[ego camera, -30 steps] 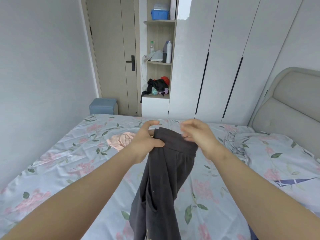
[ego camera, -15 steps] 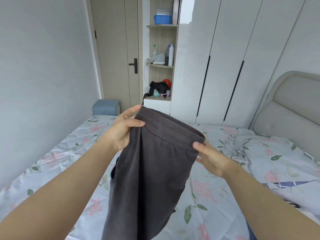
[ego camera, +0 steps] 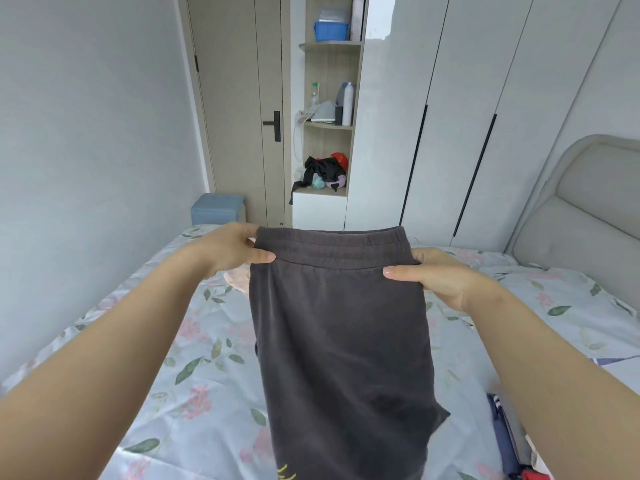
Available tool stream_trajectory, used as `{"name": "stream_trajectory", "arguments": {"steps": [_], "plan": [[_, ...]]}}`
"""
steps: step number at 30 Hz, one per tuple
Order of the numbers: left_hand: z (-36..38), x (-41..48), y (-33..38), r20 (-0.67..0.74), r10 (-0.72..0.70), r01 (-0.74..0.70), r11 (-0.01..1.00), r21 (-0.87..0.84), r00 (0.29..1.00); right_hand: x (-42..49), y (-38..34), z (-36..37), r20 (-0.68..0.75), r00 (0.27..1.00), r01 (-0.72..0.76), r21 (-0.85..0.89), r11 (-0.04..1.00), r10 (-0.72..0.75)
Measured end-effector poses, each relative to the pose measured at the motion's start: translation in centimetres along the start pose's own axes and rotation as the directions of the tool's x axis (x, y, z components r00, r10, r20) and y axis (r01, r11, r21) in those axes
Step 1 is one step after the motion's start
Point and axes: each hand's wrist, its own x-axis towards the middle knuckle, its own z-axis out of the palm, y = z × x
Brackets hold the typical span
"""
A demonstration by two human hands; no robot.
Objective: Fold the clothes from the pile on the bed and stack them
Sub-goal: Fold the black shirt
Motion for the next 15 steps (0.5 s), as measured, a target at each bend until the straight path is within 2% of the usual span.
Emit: {"name": "stream_trajectory", "arguments": {"steps": [2, 5, 7, 9, 10, 15], "plan": [[1.2, 0.6, -0.5, 0.004, -0.081, 0.081, 0.995, -0.062, 0.997, 0.3, -0.2, -0.4, -0.076, 0.997, -0.030, -0.147, 0.989, 0.019], [3.0, 1.6, -0.9, 0.211, -0.233, 0.292, 0.901, -0.320, 0.950, 1.8, 0.4, -0.8, -0.182, 0.983, -0.092, -0.321, 0.943, 0.034], [3.9, 2.7, -1.2, 0.303, -0.237, 0.366, 0.784, -0.501, 0.923, 2.6, 0.7, -0.2, -0.254, 0.962, -0.170, -0.258, 0.951, 0.103], [4.7, 4.1, -1.2, 0.265, -0.213, 0.333, 0.736, -0.590, 0.940, 3.8, 1.1, 0.4, -0.308, 0.935, -0.191, -0.010, 0.982, 0.179], [4.9, 4.6, -0.9, 0.213, -0.186, 0.279, 0.742, -0.609, 0.959, 4.3, 1.2, 0.6, -0.340, 0.926, -0.143, 0.077, 0.987, 0.161], [4.7, 5.5, 0.4, -0.067, -0.020, -0.031, 0.737, -0.675, 0.998, 5.4, 0.2, 0.6, -0.451, 0.885, 0.226, 0.203, 0.953, -0.114]]}}
